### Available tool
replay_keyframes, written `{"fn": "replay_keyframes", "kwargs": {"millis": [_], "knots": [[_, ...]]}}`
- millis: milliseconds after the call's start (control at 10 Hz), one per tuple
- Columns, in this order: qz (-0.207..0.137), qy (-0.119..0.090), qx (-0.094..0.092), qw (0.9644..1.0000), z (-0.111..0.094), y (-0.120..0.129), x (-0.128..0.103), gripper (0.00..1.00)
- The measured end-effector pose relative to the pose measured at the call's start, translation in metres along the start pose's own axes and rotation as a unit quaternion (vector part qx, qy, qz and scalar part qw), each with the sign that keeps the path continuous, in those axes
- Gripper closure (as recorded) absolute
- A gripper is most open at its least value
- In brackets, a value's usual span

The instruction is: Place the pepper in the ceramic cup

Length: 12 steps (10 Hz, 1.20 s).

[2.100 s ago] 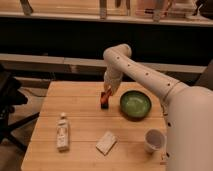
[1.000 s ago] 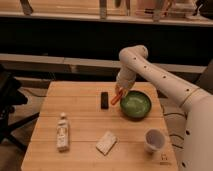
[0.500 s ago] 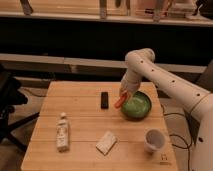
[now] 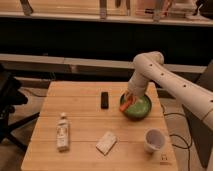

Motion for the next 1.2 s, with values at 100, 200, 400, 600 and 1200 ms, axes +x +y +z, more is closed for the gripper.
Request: {"fn": "replay_keyframes", "kwargs": {"millis": [100,200,400,600,1200], "knots": [[0.005,-0.001,0.001,1.0,-0.002,0.005,0.0,0.96],[0.008,-0.002,0.002,1.0,-0.003,0.011,-0.001,0.96],[0.02,-0.002,0.003,0.9998,-0.007,0.031,-0.002,0.96],[0.019,-0.005,0.005,0.9998,-0.008,0.032,-0.006,0.96],[0.039,-0.011,0.006,0.9992,-0.011,0.077,-0.008,0.96]]}}
